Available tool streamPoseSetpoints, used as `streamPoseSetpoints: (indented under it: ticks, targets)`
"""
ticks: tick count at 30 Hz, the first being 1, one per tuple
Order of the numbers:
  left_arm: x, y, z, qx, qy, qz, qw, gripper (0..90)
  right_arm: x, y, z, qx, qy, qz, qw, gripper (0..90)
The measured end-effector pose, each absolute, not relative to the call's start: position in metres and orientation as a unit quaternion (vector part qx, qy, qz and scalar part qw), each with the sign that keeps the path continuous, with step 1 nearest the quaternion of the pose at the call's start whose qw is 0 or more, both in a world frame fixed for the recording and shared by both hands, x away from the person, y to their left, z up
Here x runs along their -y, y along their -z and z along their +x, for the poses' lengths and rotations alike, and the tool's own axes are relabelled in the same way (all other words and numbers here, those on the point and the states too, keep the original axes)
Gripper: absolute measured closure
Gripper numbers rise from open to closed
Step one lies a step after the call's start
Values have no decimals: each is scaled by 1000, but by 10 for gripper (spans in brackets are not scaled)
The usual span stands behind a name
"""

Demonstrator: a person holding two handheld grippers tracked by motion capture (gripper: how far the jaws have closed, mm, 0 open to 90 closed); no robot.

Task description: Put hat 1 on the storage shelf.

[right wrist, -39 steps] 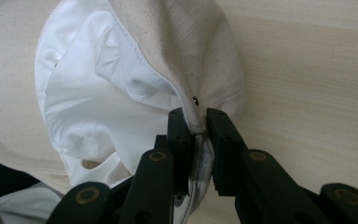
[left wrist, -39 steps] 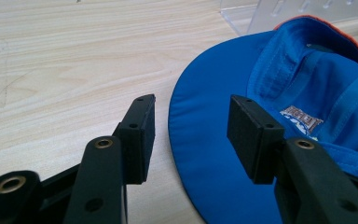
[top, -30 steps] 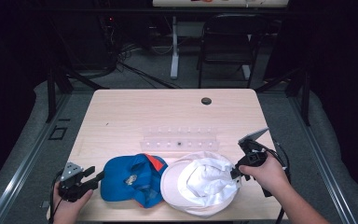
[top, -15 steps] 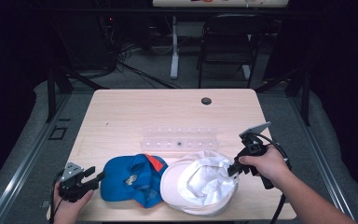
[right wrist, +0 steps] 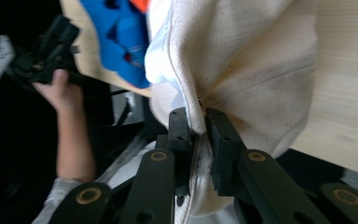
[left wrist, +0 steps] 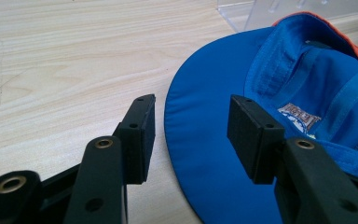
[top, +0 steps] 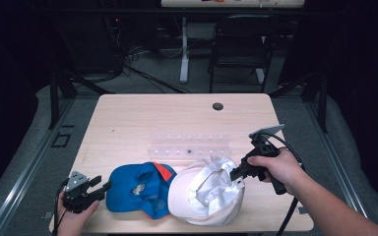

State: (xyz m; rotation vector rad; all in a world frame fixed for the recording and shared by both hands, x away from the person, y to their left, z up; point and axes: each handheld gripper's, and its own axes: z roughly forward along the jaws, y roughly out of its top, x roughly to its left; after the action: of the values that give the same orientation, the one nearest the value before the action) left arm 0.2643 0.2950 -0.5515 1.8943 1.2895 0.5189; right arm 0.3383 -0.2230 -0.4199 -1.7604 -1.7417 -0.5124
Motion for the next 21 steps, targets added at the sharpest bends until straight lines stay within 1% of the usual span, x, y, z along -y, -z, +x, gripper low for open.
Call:
streamPoseSetpoints:
  ticks: [4,5,7,8,12,14,21]
  targets:
    - [-295,552,264,-505,-203,744,388,522,220,415,337,649,213,-657,317,809]
    - [-295,552,264,-505,-203,744,388,522,217,410,336,650,225,-647,330,810]
    - [-295,552,264,-505,-203,743,388,522,216,408,336,648,231,-644,334,810]
    - [-294,552,264,-506,-205,742,389,522,211,400,335,641,251,-640,341,810]
    - [-294,553,265,-505,-204,742,390,521,206,390,335,638,279,-630,344,811]
    - [-294,553,265,-505,-205,742,390,521,202,378,337,640,306,-613,348,812]
    - [-295,552,264,-505,-202,745,387,521,201,359,338,634,334,-610,339,812]
